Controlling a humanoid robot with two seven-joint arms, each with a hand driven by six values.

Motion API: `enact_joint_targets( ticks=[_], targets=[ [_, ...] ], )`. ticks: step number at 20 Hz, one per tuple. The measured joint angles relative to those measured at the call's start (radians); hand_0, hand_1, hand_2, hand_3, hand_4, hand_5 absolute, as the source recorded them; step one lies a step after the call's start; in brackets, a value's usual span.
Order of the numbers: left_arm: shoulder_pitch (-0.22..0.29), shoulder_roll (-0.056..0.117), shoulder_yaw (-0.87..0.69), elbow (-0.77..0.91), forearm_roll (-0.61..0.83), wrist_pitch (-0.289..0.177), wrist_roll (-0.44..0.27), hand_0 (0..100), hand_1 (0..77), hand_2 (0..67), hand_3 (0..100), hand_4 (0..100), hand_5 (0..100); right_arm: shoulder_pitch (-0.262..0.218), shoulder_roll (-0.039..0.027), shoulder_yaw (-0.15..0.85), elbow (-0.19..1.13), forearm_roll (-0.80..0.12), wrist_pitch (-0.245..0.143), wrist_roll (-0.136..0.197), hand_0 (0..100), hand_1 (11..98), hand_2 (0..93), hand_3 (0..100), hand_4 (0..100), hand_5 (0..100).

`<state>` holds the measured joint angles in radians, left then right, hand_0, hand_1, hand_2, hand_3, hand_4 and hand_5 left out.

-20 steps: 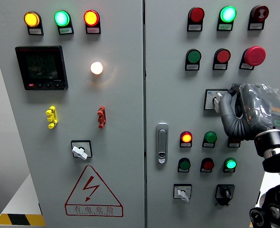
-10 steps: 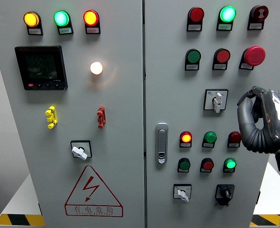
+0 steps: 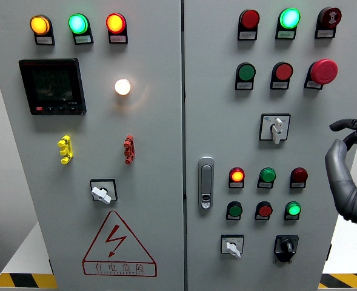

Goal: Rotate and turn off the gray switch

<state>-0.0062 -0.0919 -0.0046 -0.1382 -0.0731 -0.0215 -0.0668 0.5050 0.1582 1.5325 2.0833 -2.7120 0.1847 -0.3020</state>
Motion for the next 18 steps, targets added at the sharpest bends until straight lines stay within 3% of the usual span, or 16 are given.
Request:
enact_joint_targets(
  ticks=[9, 11, 12, 13, 15, 16, 17, 18],
  targets=[
    [0.000, 0.000, 0.000, 0.000, 0.000, 0.000, 0.000, 0, 0.0, 12.9, 18, 9, 12, -0.032, -0.0017, -0.012, 0.005, -0.003, -0.117, 0.000, 82, 41.1, 25.3, 33, 18, 33],
    [0.000, 0.000, 0.000, 0.000, 0.001, 0.000, 0.000, 0, 0.0, 12.9, 18, 9, 12, -0.040, -0.0018, -0.019, 0.006, -0.003, -0.137, 0.000, 85, 38.0, 24.5, 33, 17, 32],
    [0.000, 0.000, 0.000, 0.000, 0.001, 0.000, 0.000, 0, 0.0, 12.9, 18, 9, 12, -0.041, -0.0018, -0.023, 0.006, -0.003, -0.145, 0.000, 76, 34.2, 23.2, 32, 17, 32],
    [0.000, 0.000, 0.000, 0.000, 0.001, 0.000, 0.000, 0, 0.0, 12.9, 18, 9, 12, -0.042, -0.0018, -0.030, 0.006, -0.003, -0.151, 0.000, 62, 37.8, 22.4, 32, 17, 32],
    [0.000, 0.000, 0.000, 0.000, 0.001, 0.000, 0.000, 0, 0.0, 12.9, 18, 9, 12, -0.045, -0.0017, -0.041, 0.006, -0.003, -0.166, 0.000, 58, 38.4, 21.5, 32, 17, 32],
    [0.000, 0.000, 0.000, 0.000, 0.001, 0.000, 0.000, 0, 0.0, 12.9, 18, 9, 12, -0.045, -0.0018, -0.044, 0.006, -0.003, -0.174, 0.000, 49, 35.7, 21.4, 32, 17, 32],
    [0.000, 0.000, 0.000, 0.000, 0.001, 0.000, 0.000, 0, 0.0, 12.9, 18, 9, 12, -0.046, -0.0022, -0.045, 0.006, -0.004, -0.179, 0.000, 16, 37.5, 21.4, 32, 17, 32],
    [0.000, 0.000, 0.000, 0.000, 0.001, 0.000, 0.000, 0, 0.0, 12.9, 18, 9, 12, -0.046, -0.0022, -0.046, 0.006, -0.006, -0.182, 0.001, 0, 40.5, 21.3, 32, 17, 32]
  ],
)
